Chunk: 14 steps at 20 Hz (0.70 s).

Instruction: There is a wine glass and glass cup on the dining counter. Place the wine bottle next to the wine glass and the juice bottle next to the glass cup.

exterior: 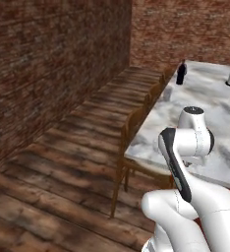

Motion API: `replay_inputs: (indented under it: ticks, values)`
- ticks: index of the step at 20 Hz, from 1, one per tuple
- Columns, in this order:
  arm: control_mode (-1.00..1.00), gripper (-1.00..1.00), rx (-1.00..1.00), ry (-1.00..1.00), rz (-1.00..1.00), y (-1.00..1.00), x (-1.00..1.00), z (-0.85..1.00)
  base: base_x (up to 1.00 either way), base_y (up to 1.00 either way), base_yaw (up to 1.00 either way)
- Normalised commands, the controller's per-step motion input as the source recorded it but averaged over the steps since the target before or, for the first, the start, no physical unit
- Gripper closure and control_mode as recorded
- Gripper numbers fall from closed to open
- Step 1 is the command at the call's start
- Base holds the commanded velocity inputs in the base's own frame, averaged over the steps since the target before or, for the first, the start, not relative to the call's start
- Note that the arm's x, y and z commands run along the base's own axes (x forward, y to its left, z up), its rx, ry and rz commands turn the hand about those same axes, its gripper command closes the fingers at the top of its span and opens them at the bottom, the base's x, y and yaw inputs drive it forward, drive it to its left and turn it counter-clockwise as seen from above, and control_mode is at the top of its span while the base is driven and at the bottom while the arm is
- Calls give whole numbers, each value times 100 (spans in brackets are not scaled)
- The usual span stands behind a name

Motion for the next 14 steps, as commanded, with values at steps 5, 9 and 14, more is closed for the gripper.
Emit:
replay_inputs:
  ticks: [5,9,14]
  values:
    - [100,100,0,0,0,0,0,0,43,73,-15]
    - [100,100,0,0,0,0,0,0,44,70,-19]
    - [100,100,0,0,0,0,0,0,46,66,-23]
